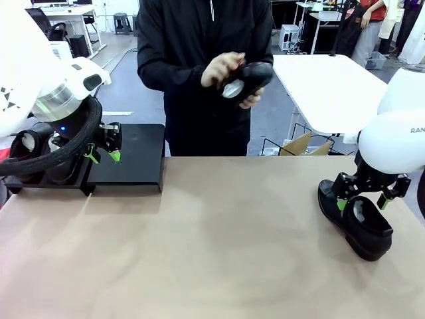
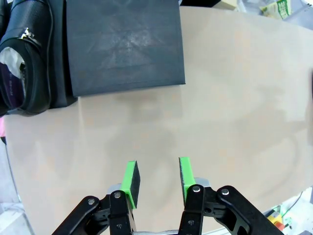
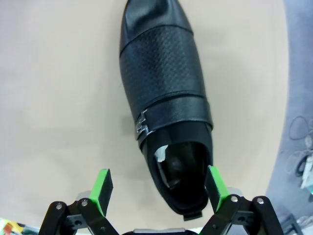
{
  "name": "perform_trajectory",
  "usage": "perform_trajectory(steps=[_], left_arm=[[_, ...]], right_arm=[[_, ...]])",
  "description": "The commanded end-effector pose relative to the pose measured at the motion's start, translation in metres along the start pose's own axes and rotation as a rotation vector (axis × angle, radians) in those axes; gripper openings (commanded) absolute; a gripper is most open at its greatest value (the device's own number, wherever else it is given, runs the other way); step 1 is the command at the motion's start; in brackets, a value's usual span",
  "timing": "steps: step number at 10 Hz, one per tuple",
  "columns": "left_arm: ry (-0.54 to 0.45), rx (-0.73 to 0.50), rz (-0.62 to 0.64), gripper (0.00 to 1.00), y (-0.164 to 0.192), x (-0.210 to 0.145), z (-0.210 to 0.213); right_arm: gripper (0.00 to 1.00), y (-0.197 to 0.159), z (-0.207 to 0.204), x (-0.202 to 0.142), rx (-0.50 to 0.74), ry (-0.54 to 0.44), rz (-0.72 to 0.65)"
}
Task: Organize the shoes by placing them on the stand.
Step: Pick up one Shoe and place it in the middle of the table.
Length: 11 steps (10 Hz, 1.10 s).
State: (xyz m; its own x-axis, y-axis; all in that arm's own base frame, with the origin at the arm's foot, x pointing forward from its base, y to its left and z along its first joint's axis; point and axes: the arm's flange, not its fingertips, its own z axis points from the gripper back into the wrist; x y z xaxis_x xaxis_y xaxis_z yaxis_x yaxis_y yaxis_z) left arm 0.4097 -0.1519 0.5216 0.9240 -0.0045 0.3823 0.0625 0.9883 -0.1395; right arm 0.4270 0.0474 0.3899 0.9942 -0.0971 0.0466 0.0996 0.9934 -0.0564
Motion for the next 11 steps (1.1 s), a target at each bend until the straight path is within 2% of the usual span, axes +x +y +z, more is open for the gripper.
perform_trajectory(steps=[1,4,8,11], left_arm=[[-0.008,-0.02,0.005,0.45,0.002,-0.001,0.0],[-0.008,-0.02,0.005,0.45,0.002,-0.001,0.0],[-0.008,-0.02,0.005,0.45,0.002,-0.001,0.0],[-0.008,-0.02,0.005,0.45,0.002,-0.001,0.0]], right_arm=[[1.0,-0.012,0.008,0.024,-0.088,-0.03,0.044],[1.0,-0.053,0.006,0.024,-0.087,-0.053,0.083],[1.0,-0.068,-0.026,0.037,-0.04,-0.034,0.223],[1.0,-0.075,-0.043,0.044,-0.097,-0.069,0.315]])
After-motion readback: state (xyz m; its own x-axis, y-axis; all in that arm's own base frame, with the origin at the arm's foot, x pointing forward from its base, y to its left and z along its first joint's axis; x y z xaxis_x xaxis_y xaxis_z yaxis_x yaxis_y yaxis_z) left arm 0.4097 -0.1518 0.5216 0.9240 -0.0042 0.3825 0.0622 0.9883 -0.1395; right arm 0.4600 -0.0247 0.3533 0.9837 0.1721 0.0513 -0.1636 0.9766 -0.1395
